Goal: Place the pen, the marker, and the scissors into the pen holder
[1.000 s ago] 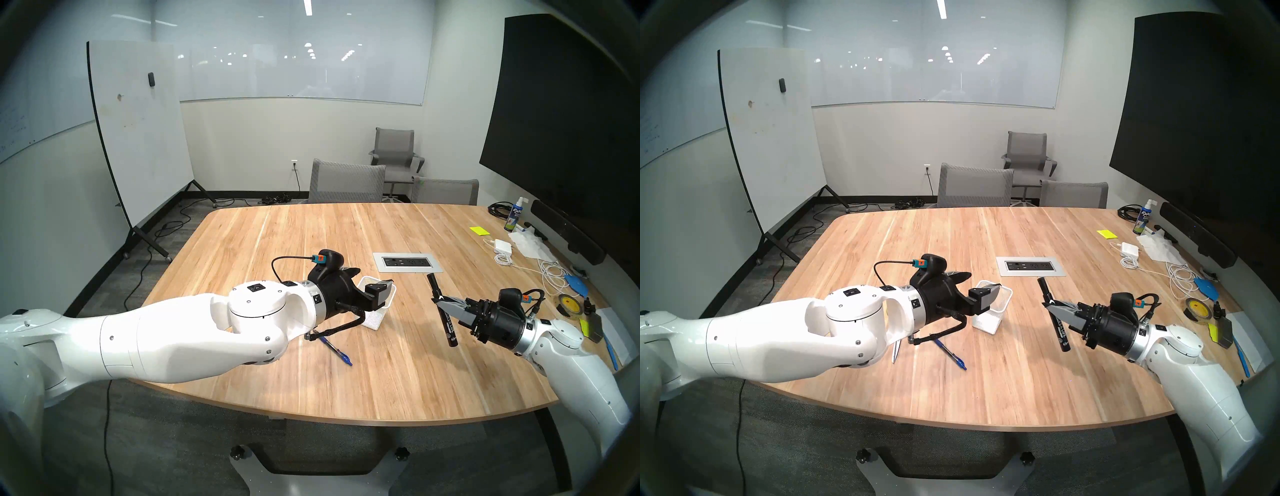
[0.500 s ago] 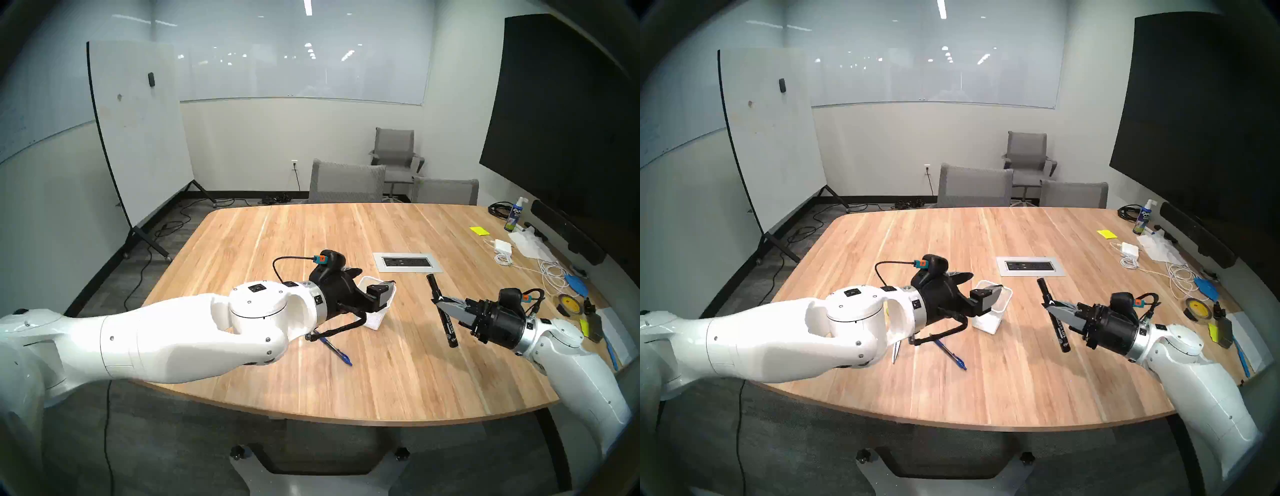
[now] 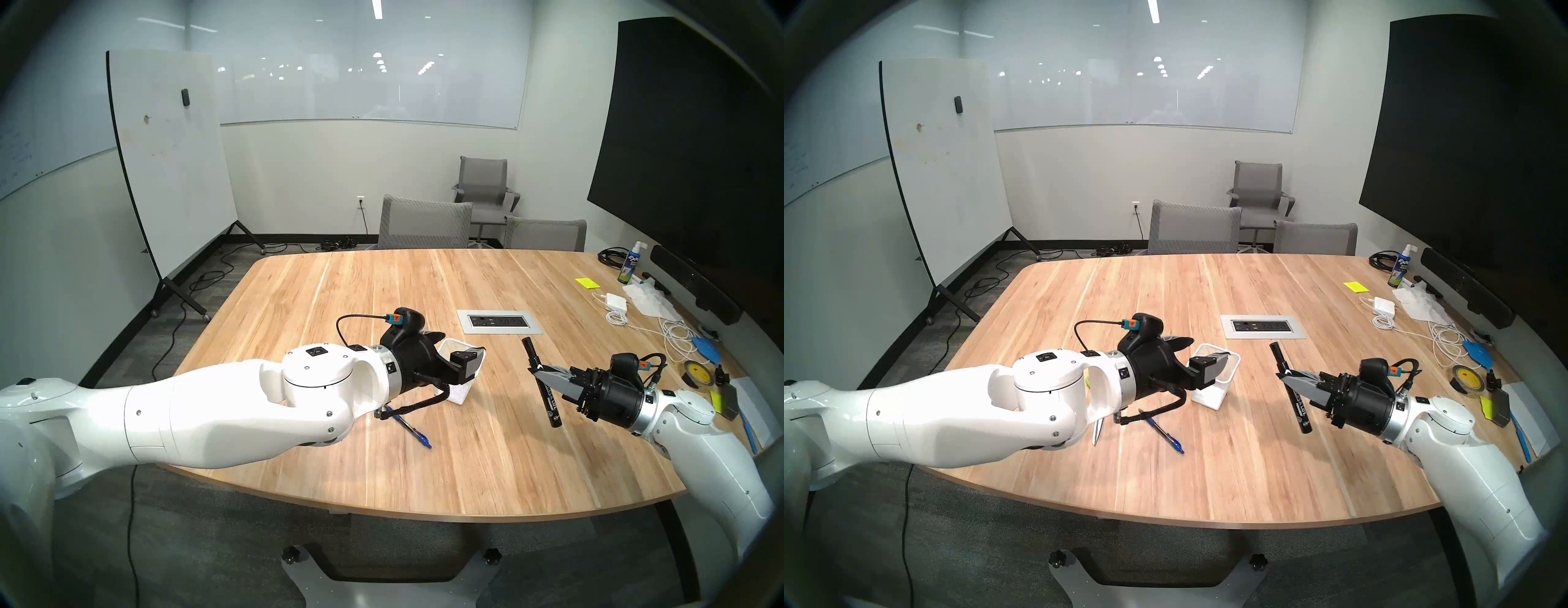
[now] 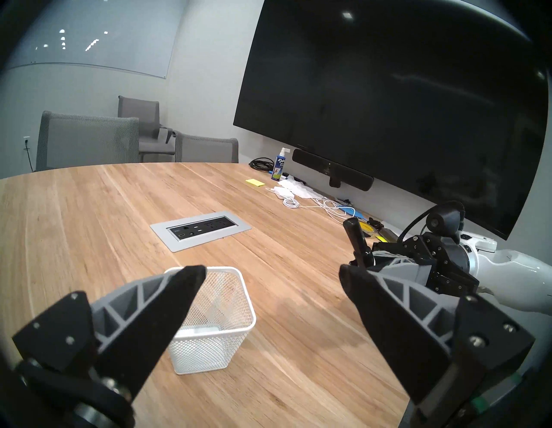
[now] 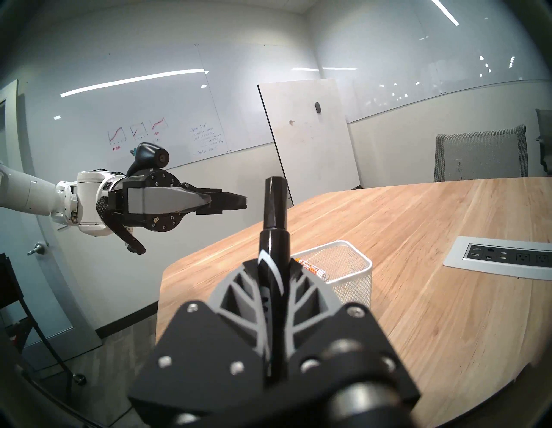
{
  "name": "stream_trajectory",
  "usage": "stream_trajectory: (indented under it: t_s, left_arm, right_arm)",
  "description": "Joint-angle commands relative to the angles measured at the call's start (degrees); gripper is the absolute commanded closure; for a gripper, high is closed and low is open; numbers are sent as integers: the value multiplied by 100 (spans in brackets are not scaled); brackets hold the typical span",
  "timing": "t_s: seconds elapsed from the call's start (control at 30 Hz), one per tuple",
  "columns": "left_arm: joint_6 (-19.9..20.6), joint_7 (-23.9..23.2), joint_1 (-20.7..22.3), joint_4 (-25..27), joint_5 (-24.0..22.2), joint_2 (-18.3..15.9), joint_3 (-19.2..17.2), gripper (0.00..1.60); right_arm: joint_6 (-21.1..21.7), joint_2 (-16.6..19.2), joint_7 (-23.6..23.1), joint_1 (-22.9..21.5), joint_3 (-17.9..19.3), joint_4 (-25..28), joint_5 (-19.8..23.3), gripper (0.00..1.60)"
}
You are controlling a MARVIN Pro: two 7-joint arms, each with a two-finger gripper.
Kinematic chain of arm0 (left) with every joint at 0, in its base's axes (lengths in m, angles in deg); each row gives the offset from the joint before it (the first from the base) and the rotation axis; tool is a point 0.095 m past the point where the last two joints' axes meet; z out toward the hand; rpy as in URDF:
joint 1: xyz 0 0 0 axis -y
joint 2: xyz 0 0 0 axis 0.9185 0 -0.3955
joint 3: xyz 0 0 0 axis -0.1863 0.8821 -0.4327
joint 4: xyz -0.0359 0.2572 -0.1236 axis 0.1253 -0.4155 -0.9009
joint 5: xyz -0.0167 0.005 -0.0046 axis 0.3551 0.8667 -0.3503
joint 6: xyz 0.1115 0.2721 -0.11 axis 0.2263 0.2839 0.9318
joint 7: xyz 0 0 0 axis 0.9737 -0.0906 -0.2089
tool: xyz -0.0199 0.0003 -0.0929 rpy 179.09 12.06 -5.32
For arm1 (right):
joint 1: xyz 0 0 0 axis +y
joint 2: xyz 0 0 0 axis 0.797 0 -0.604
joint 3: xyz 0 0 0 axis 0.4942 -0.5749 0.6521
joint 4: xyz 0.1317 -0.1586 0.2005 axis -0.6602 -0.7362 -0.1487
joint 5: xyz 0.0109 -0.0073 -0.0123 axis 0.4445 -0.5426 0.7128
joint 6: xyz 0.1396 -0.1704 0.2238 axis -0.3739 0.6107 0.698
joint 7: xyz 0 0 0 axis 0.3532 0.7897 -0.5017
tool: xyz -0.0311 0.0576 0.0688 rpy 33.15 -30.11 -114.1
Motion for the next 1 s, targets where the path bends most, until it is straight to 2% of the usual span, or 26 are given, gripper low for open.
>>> stream_trajectory:
  t_s: [0.0,0.27,0.97]
  left_arm:
    - [-37,-101,83,-159,15,141,-64,0]
    - [21,-242,138,-448,-5,311,-47,0]
    - [137,-297,231,-619,-26,584,-50,0]
  right_arm:
    - [-32,7,3,-55,65,73,26,160]
    - [-34,8,1,-56,63,71,26,160]
    - [-35,8,1,-56,63,71,26,160]
